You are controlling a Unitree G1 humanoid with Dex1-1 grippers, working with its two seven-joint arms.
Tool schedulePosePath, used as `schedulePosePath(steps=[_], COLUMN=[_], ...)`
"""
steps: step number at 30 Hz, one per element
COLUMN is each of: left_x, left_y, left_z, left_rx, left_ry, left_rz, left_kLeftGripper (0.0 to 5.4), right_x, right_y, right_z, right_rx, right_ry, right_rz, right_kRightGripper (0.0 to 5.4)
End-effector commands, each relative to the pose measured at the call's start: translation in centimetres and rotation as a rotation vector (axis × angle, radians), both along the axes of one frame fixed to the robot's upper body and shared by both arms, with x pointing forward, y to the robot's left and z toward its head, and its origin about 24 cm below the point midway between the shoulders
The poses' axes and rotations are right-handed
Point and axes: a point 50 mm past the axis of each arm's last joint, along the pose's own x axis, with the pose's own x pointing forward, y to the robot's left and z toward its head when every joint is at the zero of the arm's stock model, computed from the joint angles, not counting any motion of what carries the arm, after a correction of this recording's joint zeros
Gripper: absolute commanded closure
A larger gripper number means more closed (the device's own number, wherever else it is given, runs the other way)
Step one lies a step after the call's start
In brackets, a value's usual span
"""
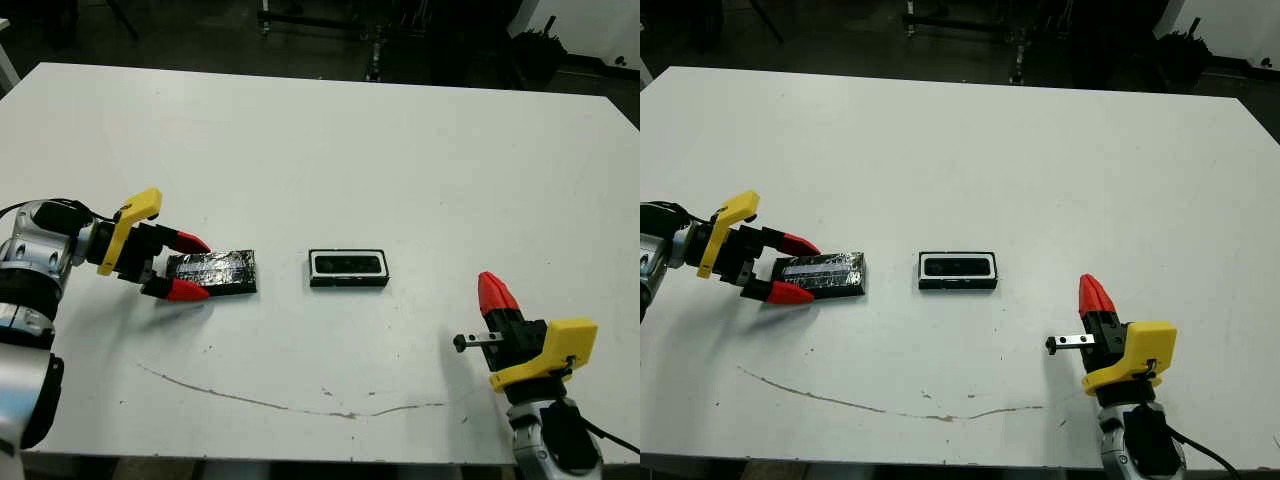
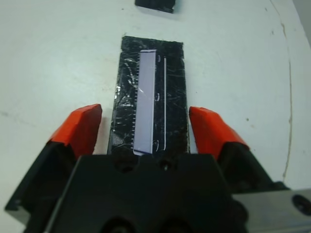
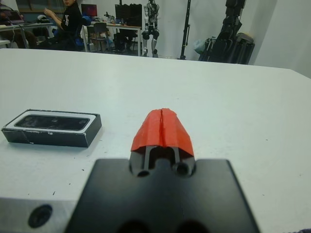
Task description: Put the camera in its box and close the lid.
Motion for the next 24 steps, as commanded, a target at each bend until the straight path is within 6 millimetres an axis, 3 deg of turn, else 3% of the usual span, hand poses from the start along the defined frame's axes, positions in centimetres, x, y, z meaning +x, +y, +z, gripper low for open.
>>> schedulePosePath(steps=[1,4,16,24], left_x=[-0.29,-0.26,-0.29,0.08], left_y=[0.56,0.51,0.27,0.18], left_z=[-0.06,0.09,0.11,0.59], left_rx=[0.015,0.037,0.04,-0.044], left_ry=[0.021,0.021,0.008,-0.02], left_rz=[0.028,0.03,0.016,0.108], left_kLeftGripper=[1.86,2.24,2.25,2.25], right_x=[-0.08,-0.08,-0.13,-0.11], right_y=[-0.37,-0.38,-0.33,-0.26], right_z=[-0.25,-0.24,-0.2,-0.38], right_rx=[-0.015,-0.021,-0.018,-0.02], right_ry=[0.021,0.023,0.031,0.035], right_rz=[-0.005,-0.006,-0.004,0.001], right_kRightGripper=[5.4,5.4,5.4,5.4])
